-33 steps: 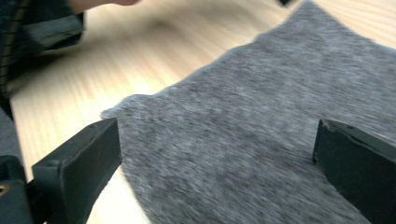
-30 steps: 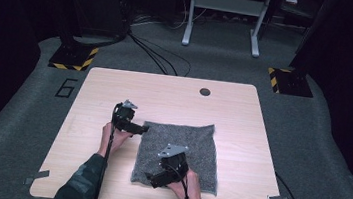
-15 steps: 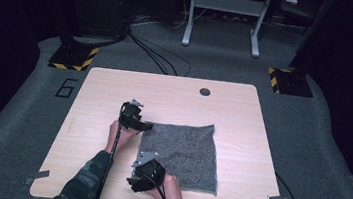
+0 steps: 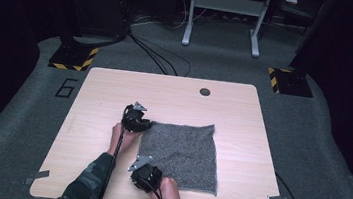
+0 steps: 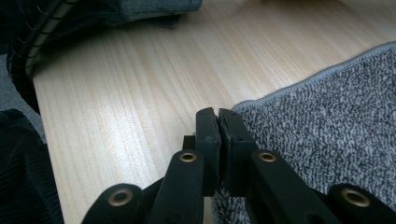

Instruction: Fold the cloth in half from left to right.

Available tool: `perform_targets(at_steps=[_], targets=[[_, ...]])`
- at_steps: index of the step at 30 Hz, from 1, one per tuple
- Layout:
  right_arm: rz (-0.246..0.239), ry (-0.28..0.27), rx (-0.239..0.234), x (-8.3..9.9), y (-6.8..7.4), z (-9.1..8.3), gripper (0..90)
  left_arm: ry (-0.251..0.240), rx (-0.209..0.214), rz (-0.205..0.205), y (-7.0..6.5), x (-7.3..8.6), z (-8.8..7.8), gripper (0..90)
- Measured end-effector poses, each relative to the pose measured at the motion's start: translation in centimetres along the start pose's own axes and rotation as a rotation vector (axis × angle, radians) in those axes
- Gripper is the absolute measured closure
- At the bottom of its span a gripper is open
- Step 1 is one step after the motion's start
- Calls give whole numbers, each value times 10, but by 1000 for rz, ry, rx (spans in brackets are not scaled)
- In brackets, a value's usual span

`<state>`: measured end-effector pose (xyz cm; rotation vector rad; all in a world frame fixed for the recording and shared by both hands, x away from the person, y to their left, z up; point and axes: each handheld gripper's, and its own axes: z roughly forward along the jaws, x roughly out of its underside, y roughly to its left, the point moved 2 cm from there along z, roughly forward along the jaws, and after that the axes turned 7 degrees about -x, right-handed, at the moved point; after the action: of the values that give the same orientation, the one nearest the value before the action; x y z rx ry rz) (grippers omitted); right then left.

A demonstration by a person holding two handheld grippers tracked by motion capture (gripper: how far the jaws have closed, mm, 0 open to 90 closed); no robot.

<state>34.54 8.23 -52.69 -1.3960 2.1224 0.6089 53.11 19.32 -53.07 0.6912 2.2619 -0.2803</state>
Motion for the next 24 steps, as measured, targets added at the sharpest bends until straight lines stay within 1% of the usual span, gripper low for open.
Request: perform_targets(at_steps=[1,2,3,4,5,7,8,9,10,11,12,13,15,16,17,18,19,20,21,22,23,24], targets=[[3,6,0,0,0,-1,883,1,2,-2,0,0,0,812],[22,0,-3,1,-1,-1,886,-1,0,-3,0,0,0,836],[22,0,-3,1,-1,-1,886,-7,-3,-5,0,0,1,836],[25,-13,-5,1,-1,0,887,-6,-2,-8,-1,0,1,843],[26,-5,-6,1,-1,-1,890,-12,-6,-13,-2,0,1,848],[32,-18,-1,1,-1,0,891,-8,-7,-9,-2,0,1,856],[37,-18,-9,1,-2,-1,892,-6,-4,-8,-1,0,1,858],[48,-21,-30,1,-3,-4,893,-5,-2,-9,-1,0,1,862],[52,-41,-35,2,-4,-5,893,-2,-2,-9,-1,-1,1,862],[52,-41,-35,2,-4,-5,893,2,-2,-7,0,-1,0,862],[58,-50,-40,2,-4,-8,893,-6,-3,-24,0,-1,-1,863],[68,-98,-37,4,-4,-12,894,2,4,-18,1,-1,-2,863],[65,-102,-42,4,-4,-14,894,-2,1,-22,1,-4,-4,864],[69,-116,-43,4,-4,-16,894,6,0,-11,1,-5,-5,864],[58,-123,-40,4,-5,-17,894,2,-3,-14,1,-6,-5,864],[64,-126,-41,4,-5,-19,894,2,-9,-7,0,-8,-6,864],[79,-145,-44,4,-6,-22,895,5,-14,-3,-1,-11,-8,864],[79,-145,-44,4,-6,-22,895,5,-14,-3,-1,-11,-8,864],[74,-156,-44,3,-7,-25,894,11,-14,9,0,-12,-9,864],[74,-156,-44,3,-7,-25,894,7,-15,3,0,-13,-9,864],[77,-169,-42,3,-7,-27,894,14,-16,10,0,-14,-10,864],[80,-176,-40,2,-6,-29,894,8,-21,3,1,-16,-11,864]])
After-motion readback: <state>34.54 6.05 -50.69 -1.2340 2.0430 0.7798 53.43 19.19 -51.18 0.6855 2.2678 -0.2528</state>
